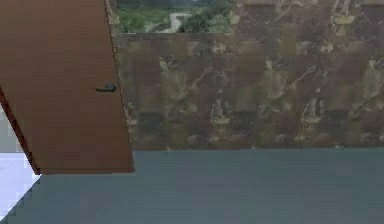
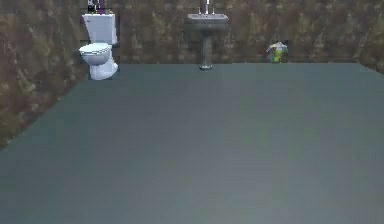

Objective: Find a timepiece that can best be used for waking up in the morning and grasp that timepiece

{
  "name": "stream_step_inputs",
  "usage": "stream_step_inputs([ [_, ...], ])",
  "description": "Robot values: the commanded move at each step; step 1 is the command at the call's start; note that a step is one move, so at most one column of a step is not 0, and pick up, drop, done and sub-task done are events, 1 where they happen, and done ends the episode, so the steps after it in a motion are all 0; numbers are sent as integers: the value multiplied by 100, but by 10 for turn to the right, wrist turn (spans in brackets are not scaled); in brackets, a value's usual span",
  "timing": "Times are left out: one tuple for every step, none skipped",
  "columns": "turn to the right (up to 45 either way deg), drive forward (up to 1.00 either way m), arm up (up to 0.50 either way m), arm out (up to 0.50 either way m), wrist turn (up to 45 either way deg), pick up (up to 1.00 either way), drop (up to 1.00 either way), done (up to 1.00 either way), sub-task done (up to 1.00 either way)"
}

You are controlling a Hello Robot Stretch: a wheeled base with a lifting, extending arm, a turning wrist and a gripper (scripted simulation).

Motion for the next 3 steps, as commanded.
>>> stream_step_inputs([
  [-420, 0, 0, 0, 0, 0, 0, 0, 0],
  [0, 45, 0, 0, 0, 0, 0, 0, 0],
  [-450, 0, 0, 0, 0, 0, 0, 0, 0],
])
